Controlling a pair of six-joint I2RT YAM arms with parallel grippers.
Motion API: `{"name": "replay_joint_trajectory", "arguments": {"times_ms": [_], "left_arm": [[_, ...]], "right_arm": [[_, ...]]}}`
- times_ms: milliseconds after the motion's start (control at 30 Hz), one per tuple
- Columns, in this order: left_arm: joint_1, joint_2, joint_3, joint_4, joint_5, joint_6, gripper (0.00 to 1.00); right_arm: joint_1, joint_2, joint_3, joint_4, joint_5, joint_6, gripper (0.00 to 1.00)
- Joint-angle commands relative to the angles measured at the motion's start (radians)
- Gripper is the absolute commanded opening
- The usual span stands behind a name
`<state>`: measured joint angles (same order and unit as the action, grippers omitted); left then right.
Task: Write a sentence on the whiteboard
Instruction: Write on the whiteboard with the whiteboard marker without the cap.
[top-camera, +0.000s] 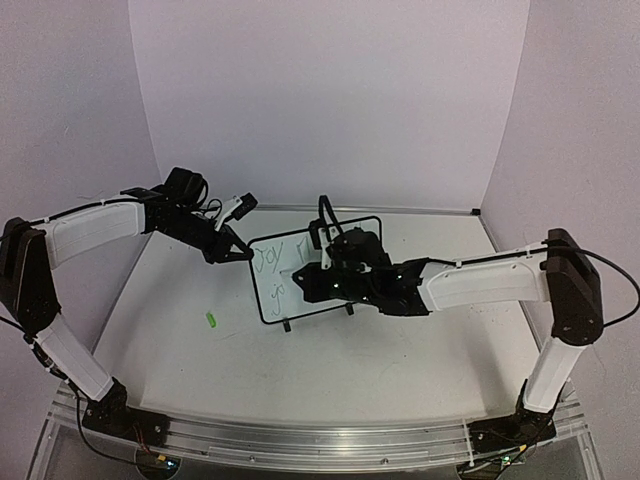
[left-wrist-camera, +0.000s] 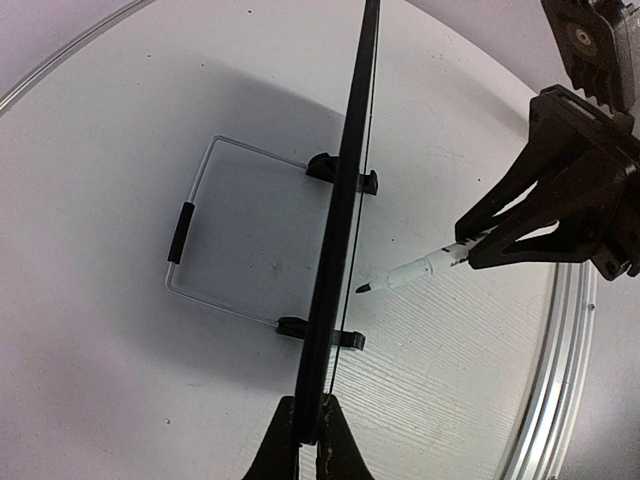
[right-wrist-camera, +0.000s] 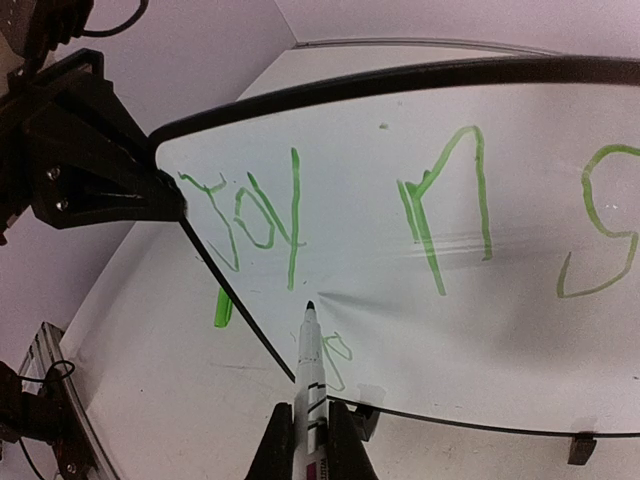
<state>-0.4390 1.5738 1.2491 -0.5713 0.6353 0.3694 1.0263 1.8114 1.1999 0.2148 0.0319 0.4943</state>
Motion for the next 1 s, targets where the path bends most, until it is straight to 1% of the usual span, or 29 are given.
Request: {"name": "replay_joint_trajectory", "arguments": {"times_ms": [0, 500, 967], "left_arm": [[-0.009, 0.024, 0.006, -0.038, -0.089, 0.042, 0.00], [-0.009, 0.033, 0.007, -0.038, -0.088, 0.041, 0.00], [-0.010, 0.036, 0.009, -0.038, -0.086, 0.040, 0.00]], "right_arm": [[-0.003, -0.009, -0.001, 0.026, 0.000, 0.001, 0.00], [-0.004, 0.023, -0.022, 0.025, -0.005, 0.022, 0.00], [-0.004, 0.056, -0.006, 0.008, 0.033, 0.024, 0.00]]}}
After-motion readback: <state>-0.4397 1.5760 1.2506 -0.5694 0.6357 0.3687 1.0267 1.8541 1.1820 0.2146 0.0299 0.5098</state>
